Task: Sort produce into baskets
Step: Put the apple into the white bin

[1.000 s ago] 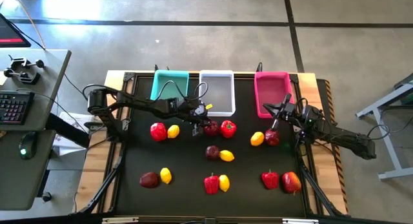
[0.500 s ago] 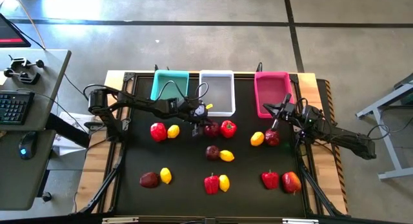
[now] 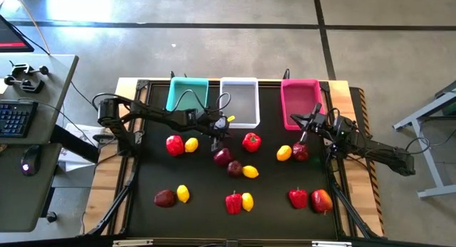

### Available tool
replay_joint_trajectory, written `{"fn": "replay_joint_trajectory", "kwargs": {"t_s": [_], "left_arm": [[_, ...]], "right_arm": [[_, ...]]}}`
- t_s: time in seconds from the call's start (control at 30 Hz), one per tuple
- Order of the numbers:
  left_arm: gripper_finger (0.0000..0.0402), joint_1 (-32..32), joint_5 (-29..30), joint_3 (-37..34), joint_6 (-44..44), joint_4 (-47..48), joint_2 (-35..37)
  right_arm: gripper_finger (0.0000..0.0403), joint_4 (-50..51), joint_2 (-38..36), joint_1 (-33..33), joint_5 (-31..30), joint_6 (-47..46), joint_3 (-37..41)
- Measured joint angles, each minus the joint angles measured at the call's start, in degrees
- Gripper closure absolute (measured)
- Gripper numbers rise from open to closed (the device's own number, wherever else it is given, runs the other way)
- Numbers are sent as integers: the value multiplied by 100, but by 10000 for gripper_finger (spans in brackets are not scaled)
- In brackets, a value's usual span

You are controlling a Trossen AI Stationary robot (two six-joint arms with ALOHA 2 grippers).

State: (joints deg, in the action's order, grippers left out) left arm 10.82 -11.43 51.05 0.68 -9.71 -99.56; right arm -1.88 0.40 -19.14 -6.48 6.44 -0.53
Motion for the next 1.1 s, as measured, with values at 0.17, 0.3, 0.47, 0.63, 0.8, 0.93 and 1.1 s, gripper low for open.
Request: {"fn": "replay_joint_trajectory", "kwargs": {"t_s": [0.17,0.3,0.47,0.63,0.8,0.93,1.1], "left_arm": [[377,20,-31,3,-378,488,428],[344,-127,-33,4,-653,1329,999],[285,-513,11,4,-1604,2194,1531],[213,-1190,317,5,-2580,2352,1540],[145,-1648,1186,4,-3410,2379,1251],[116,-1848,1483,4,-4029,2354,951],[110,-1952,1568,4,-4602,2201,555]], "right_arm": [[402,2,-3,0,2,0,-1],[402,-1,2,0,2,0,1],[402,-1,2,0,2,0,1],[402,-1,9,-2,2,0,1],[402,-1,31,0,2,0,2],[402,-1,31,-1,2,0,0],[402,-1,33,-1,2,1,2]]}}
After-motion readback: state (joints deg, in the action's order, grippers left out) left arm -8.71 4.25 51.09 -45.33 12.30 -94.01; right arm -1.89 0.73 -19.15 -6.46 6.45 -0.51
